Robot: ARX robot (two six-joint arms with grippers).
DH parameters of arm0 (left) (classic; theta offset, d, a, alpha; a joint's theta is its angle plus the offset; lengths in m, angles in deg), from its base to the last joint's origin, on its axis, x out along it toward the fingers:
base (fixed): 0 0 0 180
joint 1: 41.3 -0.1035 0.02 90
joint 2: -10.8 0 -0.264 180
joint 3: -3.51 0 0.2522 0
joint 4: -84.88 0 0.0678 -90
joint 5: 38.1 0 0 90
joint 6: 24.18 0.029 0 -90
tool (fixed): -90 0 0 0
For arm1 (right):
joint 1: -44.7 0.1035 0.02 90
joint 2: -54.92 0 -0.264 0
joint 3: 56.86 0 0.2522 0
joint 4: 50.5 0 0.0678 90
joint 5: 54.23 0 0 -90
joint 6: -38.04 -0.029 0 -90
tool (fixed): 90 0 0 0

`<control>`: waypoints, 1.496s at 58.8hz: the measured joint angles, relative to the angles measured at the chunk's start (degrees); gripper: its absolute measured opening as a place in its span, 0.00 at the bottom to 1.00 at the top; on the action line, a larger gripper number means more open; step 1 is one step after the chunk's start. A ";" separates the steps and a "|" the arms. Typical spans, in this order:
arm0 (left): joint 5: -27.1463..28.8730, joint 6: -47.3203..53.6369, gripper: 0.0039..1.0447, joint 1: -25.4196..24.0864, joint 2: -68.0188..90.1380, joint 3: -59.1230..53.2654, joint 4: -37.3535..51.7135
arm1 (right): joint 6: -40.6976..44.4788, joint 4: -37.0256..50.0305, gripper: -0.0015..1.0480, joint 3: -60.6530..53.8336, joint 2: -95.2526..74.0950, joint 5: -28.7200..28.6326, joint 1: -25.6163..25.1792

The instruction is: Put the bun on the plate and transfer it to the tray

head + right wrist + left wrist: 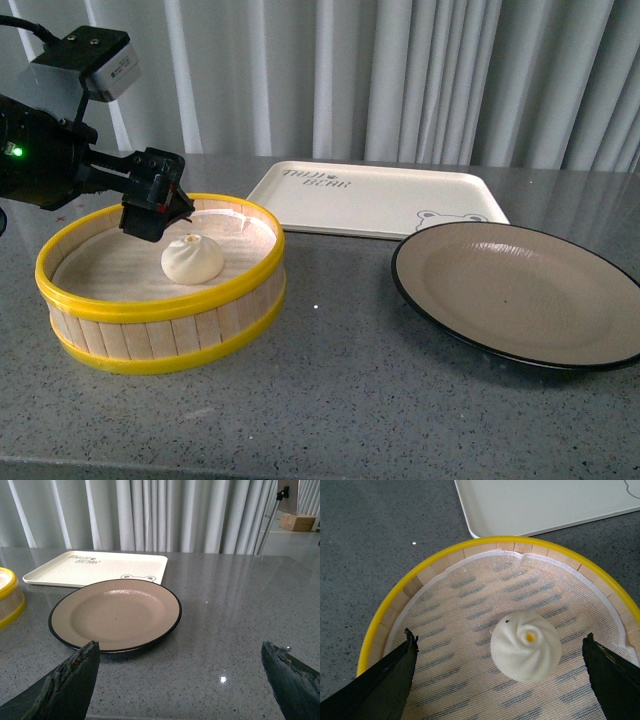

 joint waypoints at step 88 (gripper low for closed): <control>4.92 -3.34 0.94 3.50 9.86 6.05 -1.31 | 0.00 0.00 0.92 0.00 0.00 0.02 0.00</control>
